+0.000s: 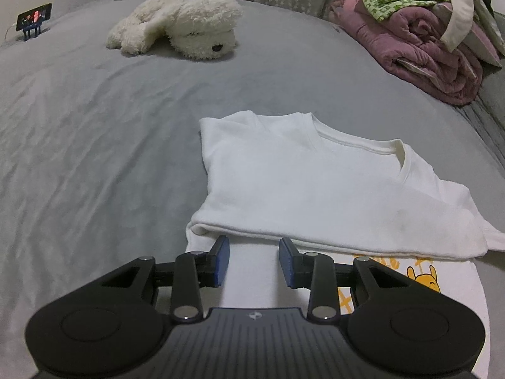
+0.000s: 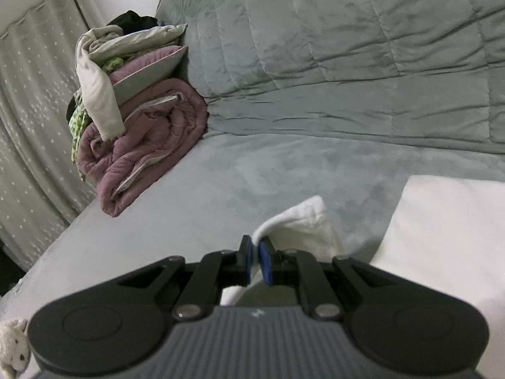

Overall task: Fold clothes
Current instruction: 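Lift the sleeve with the right gripper and carry it across the shirt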

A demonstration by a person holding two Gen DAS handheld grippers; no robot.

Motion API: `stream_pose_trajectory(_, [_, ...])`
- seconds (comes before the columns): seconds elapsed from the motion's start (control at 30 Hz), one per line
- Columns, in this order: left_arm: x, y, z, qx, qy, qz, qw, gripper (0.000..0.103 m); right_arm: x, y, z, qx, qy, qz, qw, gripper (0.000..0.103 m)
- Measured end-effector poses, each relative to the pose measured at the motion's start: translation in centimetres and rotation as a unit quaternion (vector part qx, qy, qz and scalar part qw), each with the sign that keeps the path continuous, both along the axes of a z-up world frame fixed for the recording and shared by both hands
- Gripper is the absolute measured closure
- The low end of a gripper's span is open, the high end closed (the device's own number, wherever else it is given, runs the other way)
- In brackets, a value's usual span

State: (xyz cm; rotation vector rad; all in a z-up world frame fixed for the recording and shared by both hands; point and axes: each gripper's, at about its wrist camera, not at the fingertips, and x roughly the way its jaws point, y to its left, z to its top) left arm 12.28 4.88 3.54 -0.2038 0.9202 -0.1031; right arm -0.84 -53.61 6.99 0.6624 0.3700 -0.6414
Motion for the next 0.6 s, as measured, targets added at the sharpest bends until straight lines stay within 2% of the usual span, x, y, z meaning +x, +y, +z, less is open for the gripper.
stream_pose_trajectory(0.1, [-0.1, 0.1, 0.1, -0.004, 0.003, 0.002, 1.0000, 0.070, 0.3, 0.5, 0.4, -0.018, 0.002, 0.004, 1.000, 0.096])
stream_pose_trajectory(0.3, [-0.2, 0.6, 0.7, -0.016, 0.005, 0.001, 0.9999, 0.070, 0.7, 3.9, 2.3, -0.097, 0.000, 0.033, 0.995, 0.096])
stream_pose_trajectory(0.43, [-0.4, 1.7, 1.5, -0.030, -0.002, 0.008, 0.9995, 0.070, 1.4, 7.5, 3.3, -0.172, 0.010, 0.066, 0.983, 0.096])
stream_pose_trajectory(0.6, [-0.2, 4.0, 2.1, -0.043, -0.004, 0.038, 0.9983, 0.070, 3.1, 12.9, 3.7, -0.232, 0.025, 0.126, 0.964, 0.096])
